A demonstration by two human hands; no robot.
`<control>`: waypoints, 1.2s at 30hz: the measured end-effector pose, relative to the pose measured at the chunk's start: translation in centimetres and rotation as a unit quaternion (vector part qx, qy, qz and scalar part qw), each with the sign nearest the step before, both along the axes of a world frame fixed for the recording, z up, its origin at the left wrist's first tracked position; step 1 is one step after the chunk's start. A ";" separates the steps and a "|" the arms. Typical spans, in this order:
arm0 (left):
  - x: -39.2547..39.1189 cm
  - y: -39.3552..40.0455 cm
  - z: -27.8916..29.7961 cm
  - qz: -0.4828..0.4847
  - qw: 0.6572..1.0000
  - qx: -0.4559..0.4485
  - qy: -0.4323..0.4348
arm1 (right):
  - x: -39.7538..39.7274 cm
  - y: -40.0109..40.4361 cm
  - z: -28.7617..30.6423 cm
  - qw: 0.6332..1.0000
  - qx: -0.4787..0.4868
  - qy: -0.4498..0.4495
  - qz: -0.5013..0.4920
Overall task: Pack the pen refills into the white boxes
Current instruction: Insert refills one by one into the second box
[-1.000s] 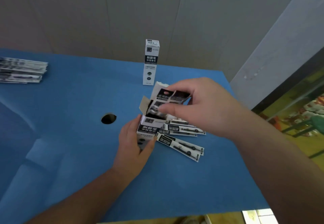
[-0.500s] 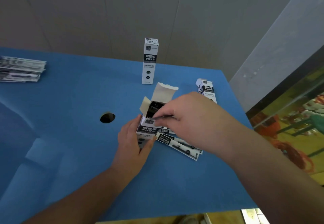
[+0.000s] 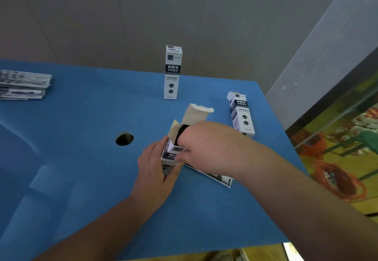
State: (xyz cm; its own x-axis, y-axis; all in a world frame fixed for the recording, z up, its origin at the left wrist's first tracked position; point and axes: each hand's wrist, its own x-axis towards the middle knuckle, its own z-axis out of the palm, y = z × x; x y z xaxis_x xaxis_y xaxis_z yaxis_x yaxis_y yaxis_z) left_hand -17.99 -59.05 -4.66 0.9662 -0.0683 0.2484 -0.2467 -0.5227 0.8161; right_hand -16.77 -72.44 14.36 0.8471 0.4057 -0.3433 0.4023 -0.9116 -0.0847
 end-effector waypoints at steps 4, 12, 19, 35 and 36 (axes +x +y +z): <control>0.1 0.2 -0.4 -0.006 1.000 -0.013 0.008 | -0.2 -0.4 0.8 0.999 0.041 0.012 -0.013; 0.6 0.4 -0.8 0.000 0.998 -0.066 0.008 | -1.4 -4.7 -0.6 0.903 0.362 -0.161 -0.168; 1.0 0.7 -1.8 -0.006 0.990 -0.136 0.035 | 0.6 -8.9 -10.0 0.985 0.009 -0.016 -0.172; 1.5 0.8 -3.1 0.007 0.990 -0.139 -0.016 | 2.3 -7.9 -12.9 0.993 -0.002 -0.034 -0.112; 1.4 0.8 -3.1 0.008 0.990 -0.137 -0.019 | 2.3 -7.9 -12.9 0.993 -0.008 -0.028 -0.115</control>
